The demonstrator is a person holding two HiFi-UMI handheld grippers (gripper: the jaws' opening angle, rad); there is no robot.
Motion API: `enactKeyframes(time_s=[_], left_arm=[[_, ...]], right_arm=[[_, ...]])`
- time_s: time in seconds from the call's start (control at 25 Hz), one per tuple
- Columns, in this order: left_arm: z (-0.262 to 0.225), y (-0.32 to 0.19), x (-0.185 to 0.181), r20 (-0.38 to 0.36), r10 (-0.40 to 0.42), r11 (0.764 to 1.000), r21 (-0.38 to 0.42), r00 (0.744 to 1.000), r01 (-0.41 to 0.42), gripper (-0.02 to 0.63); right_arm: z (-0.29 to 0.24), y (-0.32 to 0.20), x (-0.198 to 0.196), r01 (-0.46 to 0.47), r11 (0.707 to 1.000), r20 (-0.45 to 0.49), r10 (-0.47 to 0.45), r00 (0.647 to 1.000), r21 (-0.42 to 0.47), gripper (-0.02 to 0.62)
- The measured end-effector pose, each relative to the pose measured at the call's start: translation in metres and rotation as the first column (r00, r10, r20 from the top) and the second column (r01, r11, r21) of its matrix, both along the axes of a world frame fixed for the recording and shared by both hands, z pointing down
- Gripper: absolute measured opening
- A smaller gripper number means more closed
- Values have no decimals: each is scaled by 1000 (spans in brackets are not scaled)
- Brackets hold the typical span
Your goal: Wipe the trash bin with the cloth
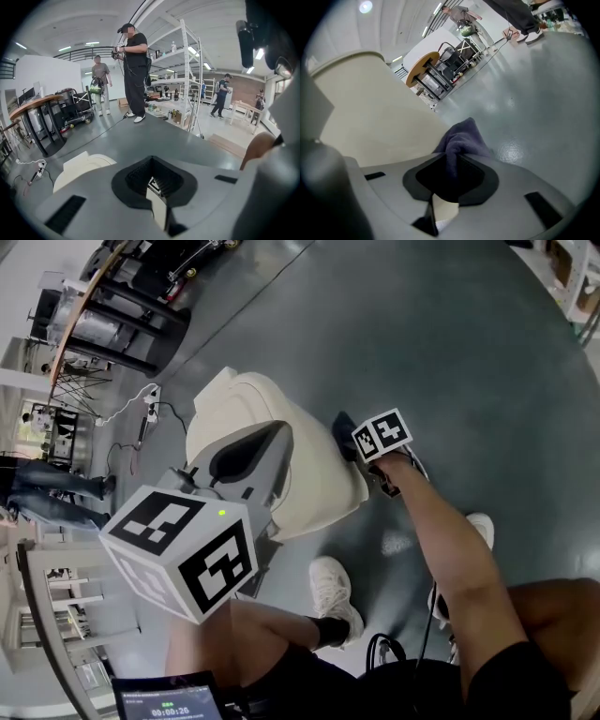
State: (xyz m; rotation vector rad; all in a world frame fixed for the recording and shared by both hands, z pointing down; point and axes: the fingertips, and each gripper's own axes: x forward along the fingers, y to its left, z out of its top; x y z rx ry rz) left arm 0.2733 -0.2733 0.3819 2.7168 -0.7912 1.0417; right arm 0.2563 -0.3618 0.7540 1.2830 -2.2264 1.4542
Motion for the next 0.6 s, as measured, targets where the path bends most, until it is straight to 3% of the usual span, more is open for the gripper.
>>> enactKeyframes(time_s=[0.16,0.36,0.6], left_arm=[[-10,-6,-5,-16,-27,999,32,999,28,0],[-37,-18,-17,-95,-73,992,94,993,81,0],[-87,-7,-64,-228,-115,979,139,967,149,0]], right_arm=[[-25,6,26,-59,998,-105,62,993,26,69],[-114,4,66,-81,979,-216,122,969,187,69],[-279,15,64,-49,894,-324,212,922,446,69]])
